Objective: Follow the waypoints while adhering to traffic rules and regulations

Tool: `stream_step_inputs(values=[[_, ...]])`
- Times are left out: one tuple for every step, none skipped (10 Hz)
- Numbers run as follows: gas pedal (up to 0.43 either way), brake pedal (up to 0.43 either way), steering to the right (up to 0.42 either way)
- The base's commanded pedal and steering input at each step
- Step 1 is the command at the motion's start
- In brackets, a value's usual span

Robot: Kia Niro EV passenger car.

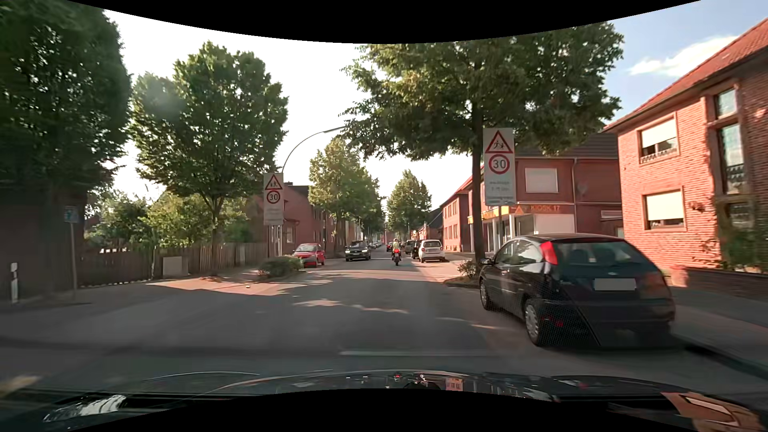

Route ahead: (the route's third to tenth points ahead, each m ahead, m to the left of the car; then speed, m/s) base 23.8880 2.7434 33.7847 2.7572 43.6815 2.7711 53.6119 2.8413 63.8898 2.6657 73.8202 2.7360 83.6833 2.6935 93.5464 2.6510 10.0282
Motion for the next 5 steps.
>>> stream_step_inputs(values=[[0.138, 0.000, -0.006], [0.138, 0.000, -0.006], [0.138, 0.000, -0.006], [0.138, 0.000, -0.006], [0.130, 0.000, -0.006]])
